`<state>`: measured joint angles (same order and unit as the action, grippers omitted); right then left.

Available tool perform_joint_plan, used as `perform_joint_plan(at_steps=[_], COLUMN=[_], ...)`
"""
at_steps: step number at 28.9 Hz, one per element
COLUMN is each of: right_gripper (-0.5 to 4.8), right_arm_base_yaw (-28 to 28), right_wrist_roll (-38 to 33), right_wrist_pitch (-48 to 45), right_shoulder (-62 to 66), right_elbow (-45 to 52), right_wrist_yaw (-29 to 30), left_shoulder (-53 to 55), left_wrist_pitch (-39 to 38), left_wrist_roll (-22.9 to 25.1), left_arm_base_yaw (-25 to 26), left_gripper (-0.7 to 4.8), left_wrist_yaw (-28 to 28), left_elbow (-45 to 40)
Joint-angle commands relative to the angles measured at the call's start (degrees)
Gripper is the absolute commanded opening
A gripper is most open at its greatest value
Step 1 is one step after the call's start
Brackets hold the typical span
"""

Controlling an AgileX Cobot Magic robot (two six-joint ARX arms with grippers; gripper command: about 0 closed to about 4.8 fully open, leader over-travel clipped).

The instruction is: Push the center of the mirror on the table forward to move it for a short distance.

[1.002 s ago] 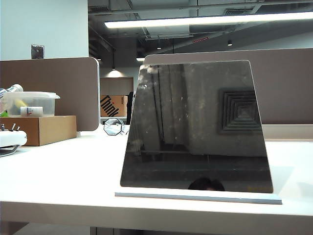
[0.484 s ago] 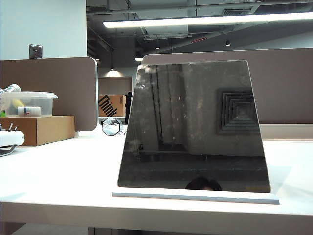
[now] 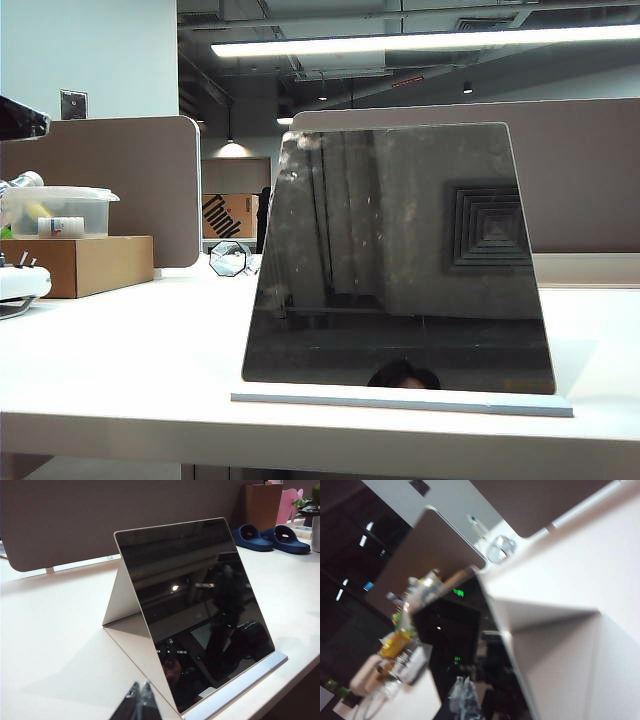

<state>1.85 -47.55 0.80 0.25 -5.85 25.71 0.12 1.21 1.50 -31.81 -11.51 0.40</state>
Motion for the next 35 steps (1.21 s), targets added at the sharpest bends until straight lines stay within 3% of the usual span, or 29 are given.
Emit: perform_joint_plan(at_steps=[1,4,11,15,18,20,25,28,31,35], right_gripper=[-0.06,-0.06,-0.06,-0.06,-0.06,-0.06,-0.06,-0.06,-0.06,-0.06], right_arm_base_yaw=[0.0,0.0,0.1,3.9,11.2,18.6,38.9,48.5,53.2,53.5], right_wrist_roll=[5.5,10.4,17.2,20.3,21.1,22.6,24.4,24.9,24.3,20.5], right_wrist_pitch=[5.2,10.9,15.3,16.5,15.0,14.3,14.3,12.7,10.4,7.5], right_shoulder=[1.0,5.2,21.7,29.8,34.7,38.2,47.1,53.2,58.7,64.9], right_elbow=[-6.6,-13.2,-26.2,-31.2,-33.8,-35.3,-37.1,-37.2,-37.2,-37.2], right_wrist_yaw=[-1.6,-0.8,9.5,9.1,2.4,-5.4,-31.2,-43.7,-48.7,-48.8], left_shoulder=[0.0,0.0,0.0,0.0,0.0,0.0,0.0,0.0,0.0,0.0], left_wrist_pitch=[0.6,0.5,0.5,0.5,0.5,0.5,0.5,0.5,0.6,0.5], left_wrist_roll=[0.0,0.0,0.0,0.0,0.0,0.0,0.0,0.0,0.0,0.0], left_arm_base_yaw=[0.0,0.0,0.0,0.0,0.0,0.0,0.0,0.0,0.0,0.0], left_gripper=[-0.05,-0.05,-0.05,-0.05,-0.05,-0.05,-0.05,-0.05,-0.05,-0.05], left_wrist_yaw=[-0.2,-0.2,-0.2,-0.2,-0.2,-0.1,-0.2,-0.2,-0.1,-0.2], left_elbow=[0.0,0.0,0.0,0.0,0.0,0.0,0.0,0.0,0.0,0.0])
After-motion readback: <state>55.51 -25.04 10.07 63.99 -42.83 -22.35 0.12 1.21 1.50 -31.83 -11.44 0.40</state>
